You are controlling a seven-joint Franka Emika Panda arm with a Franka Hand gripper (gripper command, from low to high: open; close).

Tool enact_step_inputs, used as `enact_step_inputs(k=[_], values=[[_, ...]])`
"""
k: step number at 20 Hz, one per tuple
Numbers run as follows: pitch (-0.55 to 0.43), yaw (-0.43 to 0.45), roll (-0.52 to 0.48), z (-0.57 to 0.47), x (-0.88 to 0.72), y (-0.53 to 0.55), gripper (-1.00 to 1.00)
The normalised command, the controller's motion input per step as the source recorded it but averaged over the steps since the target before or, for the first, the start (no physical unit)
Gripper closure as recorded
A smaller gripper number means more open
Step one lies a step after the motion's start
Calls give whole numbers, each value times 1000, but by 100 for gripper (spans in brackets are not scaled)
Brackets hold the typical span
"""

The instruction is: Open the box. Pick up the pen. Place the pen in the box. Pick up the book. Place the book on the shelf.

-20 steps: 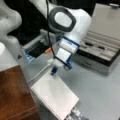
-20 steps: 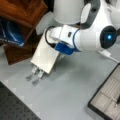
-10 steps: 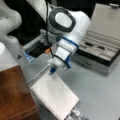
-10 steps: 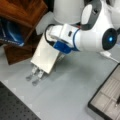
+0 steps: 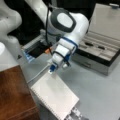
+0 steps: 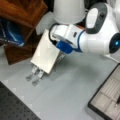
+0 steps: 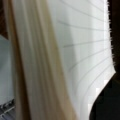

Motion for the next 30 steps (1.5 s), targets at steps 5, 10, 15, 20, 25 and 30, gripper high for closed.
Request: enact_step_inputs(k=[5,10,15,20,25,30], values=[[-125,137,-254,-131,-73,0,-100],[-104,117,-205,-115,-51,31,100],[-107,151,-237,-110,-27,25,100],[-104,159,-243,-119,-25,9,100],[-111,142,-220,-148,-30,29,100],[-108,129,-204,-136,-38,36,100]])
